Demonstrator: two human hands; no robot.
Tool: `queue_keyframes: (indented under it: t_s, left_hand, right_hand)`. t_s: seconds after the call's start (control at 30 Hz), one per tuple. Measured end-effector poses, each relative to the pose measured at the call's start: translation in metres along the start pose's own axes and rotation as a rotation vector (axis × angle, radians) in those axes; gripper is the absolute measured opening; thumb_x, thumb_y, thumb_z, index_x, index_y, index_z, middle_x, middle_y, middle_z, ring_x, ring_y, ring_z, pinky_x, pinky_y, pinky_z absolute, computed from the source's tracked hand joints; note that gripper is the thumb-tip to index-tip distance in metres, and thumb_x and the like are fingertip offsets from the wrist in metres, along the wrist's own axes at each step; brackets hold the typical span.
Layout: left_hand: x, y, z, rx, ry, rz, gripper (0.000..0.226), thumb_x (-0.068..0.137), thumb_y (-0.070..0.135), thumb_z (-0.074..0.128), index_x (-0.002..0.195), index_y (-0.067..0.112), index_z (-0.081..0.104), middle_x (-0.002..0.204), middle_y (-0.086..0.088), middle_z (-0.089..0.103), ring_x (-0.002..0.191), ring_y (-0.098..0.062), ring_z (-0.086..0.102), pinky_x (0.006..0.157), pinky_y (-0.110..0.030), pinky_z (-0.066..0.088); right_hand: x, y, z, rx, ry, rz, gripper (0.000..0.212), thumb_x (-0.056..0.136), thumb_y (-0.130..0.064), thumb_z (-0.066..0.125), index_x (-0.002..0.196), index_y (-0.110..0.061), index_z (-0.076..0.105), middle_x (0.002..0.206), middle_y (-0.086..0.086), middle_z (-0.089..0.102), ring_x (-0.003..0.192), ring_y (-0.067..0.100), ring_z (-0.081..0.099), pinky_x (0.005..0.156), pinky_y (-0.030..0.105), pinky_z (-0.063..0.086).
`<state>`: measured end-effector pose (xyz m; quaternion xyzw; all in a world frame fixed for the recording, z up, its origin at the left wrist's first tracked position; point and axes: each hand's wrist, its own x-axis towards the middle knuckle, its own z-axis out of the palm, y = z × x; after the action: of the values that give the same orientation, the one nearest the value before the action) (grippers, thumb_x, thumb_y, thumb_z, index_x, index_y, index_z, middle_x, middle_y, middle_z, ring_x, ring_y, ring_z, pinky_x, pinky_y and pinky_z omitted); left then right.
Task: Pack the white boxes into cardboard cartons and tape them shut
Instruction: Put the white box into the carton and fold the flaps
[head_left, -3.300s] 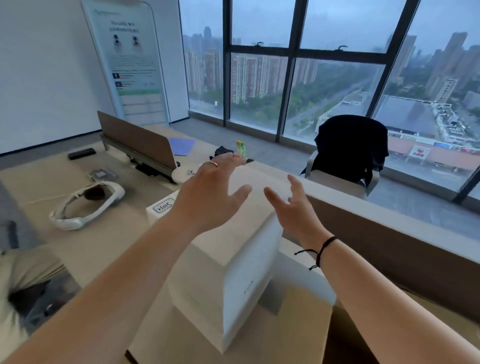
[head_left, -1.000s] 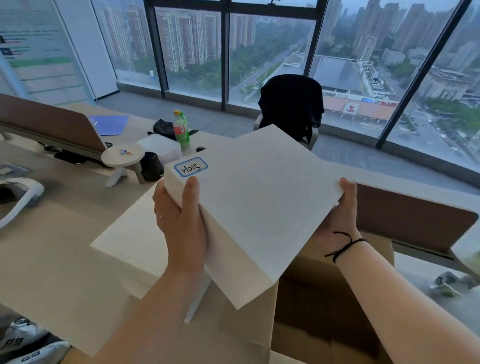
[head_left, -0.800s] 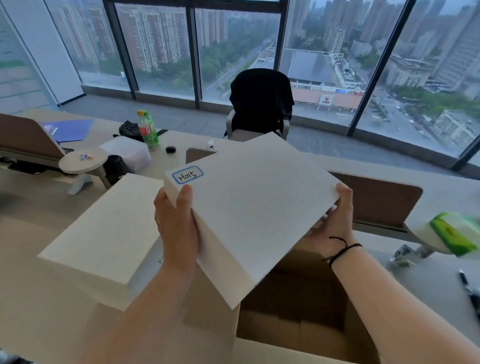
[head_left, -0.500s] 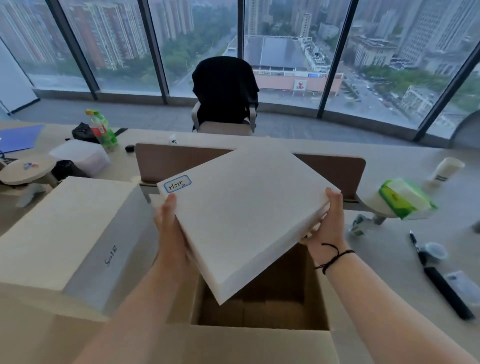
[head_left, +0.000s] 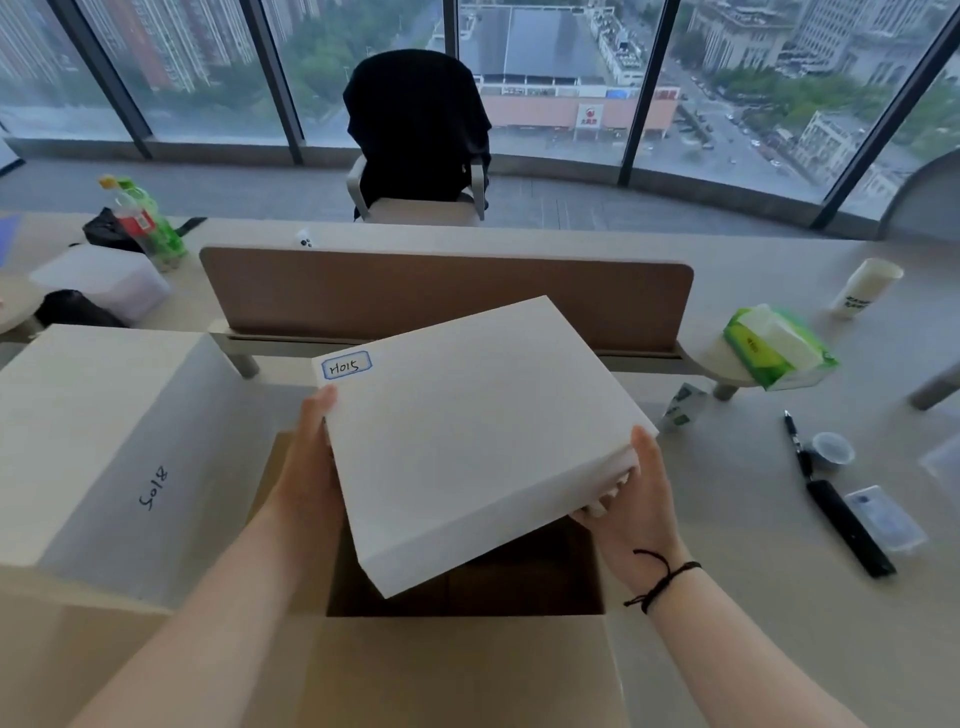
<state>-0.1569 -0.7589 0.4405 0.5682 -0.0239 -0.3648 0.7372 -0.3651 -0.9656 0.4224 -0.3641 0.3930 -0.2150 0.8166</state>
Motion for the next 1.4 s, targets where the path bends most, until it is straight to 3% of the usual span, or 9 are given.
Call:
queue_keyframes:
  t_s: [0.17, 0.4, 0.53, 0.7, 0.8, 0.9, 1.03, 1.17, 1.4]
  left_hand:
    - [-0.002, 0.008, -0.022, -0.055, -0.070, -0.089, 0.053, 0.097, 0.060, 0.033, 0.097, 0.037, 0.080, 0.098, -0.006, 0.076, 0.081, -0.023, 0.074, 0.082, -0.042, 0.047]
    - [-0.001, 0.024, -0.034, 0.007, -0.101, -0.153, 0.067, 0.103, 0.049, 0.026, 0.070, 0.034, 0.082, 0.078, -0.004, 0.077, 0.064, -0.018, 0.074, 0.062, -0.030, 0.056]
    - [0.012, 0.018, -0.045, 0.040, -0.084, -0.130, 0.052, 0.095, 0.061, 0.040, 0.116, 0.029, 0.076, 0.127, -0.018, 0.069, 0.098, -0.029, 0.073, 0.089, -0.042, 0.052]
    - [0.008, 0.010, -0.030, 0.019, -0.112, -0.182, 0.054, 0.105, 0.048, 0.025, 0.102, 0.023, 0.073, 0.085, -0.007, 0.078, 0.068, -0.019, 0.075, 0.053, -0.026, 0.057]
    - [0.010, 0.004, -0.031, -0.033, -0.104, -0.186, 0.061, 0.104, 0.050, 0.026, 0.097, 0.024, 0.080, 0.081, -0.006, 0.078, 0.066, -0.019, 0.075, 0.050, -0.027, 0.057]
    - [0.012, 0.001, -0.032, -0.053, -0.108, -0.203, 0.056, 0.102, 0.054, 0.029, 0.130, 0.019, 0.062, 0.093, -0.009, 0.077, 0.076, -0.022, 0.075, 0.057, -0.032, 0.059]
    - [0.010, -0.005, -0.035, -0.077, -0.109, -0.227, 0.057, 0.101, 0.058, 0.028, 0.127, 0.024, 0.065, 0.107, -0.012, 0.075, 0.088, -0.027, 0.075, 0.065, -0.037, 0.061]
    - [0.006, -0.007, -0.032, -0.113, -0.131, -0.254, 0.059, 0.100, 0.059, 0.028, 0.114, 0.027, 0.076, 0.108, -0.011, 0.076, 0.088, -0.026, 0.075, 0.066, -0.037, 0.061]
    - [0.004, -0.009, -0.033, -0.109, -0.085, -0.226, 0.050, 0.103, 0.051, 0.034, 0.129, 0.021, 0.064, 0.111, -0.013, 0.075, 0.088, -0.028, 0.075, 0.065, -0.035, 0.062]
  right_hand:
    - [0.002, 0.001, -0.008, -0.009, -0.062, 0.169, 0.103, 0.067, -0.098, 0.032, 0.135, -0.026, 0.064, 0.127, 0.004, 0.070, 0.121, 0.026, 0.058, 0.104, 0.047, 0.043]
    - [0.011, -0.019, 0.012, -0.132, -0.256, 0.287, 0.078, 0.089, -0.077, 0.030, 0.135, -0.024, 0.064, 0.142, 0.010, 0.060, 0.129, 0.028, 0.059, 0.106, 0.048, 0.046]
    - [0.016, -0.020, 0.020, -0.134, -0.214, 0.344, 0.059, 0.092, -0.061, 0.051, 0.128, -0.019, 0.071, 0.136, 0.014, 0.064, 0.115, 0.032, 0.067, 0.102, 0.051, 0.051]
    - [0.013, -0.017, 0.016, -0.091, -0.174, 0.362, 0.050, 0.088, -0.046, 0.060, 0.123, -0.011, 0.068, 0.120, 0.018, 0.071, 0.092, 0.034, 0.074, 0.086, 0.052, 0.056]
    - [0.010, -0.014, 0.014, -0.105, -0.159, 0.357, 0.050, 0.086, -0.043, 0.060, 0.123, -0.010, 0.067, 0.120, 0.018, 0.071, 0.091, 0.034, 0.074, 0.084, 0.049, 0.058]
    - [0.008, -0.010, 0.010, -0.120, -0.150, 0.344, 0.056, 0.079, -0.045, 0.069, 0.123, -0.010, 0.070, 0.119, 0.017, 0.072, 0.092, 0.033, 0.074, 0.082, 0.046, 0.060]
    - [0.006, -0.005, 0.000, -0.116, -0.198, 0.353, 0.079, 0.041, -0.046, 0.098, 0.109, -0.012, 0.079, 0.124, 0.019, 0.070, 0.097, 0.035, 0.073, 0.087, 0.050, 0.057]
    - [-0.001, -0.003, -0.002, -0.099, -0.203, 0.362, 0.078, 0.040, -0.046, 0.098, 0.107, -0.012, 0.080, 0.122, 0.019, 0.070, 0.095, 0.036, 0.073, 0.080, 0.048, 0.060]
    - [-0.015, -0.004, 0.006, -0.118, -0.155, 0.318, 0.048, 0.084, -0.042, 0.057, 0.117, -0.010, 0.069, 0.113, 0.018, 0.074, 0.086, 0.032, 0.075, 0.072, 0.042, 0.061]
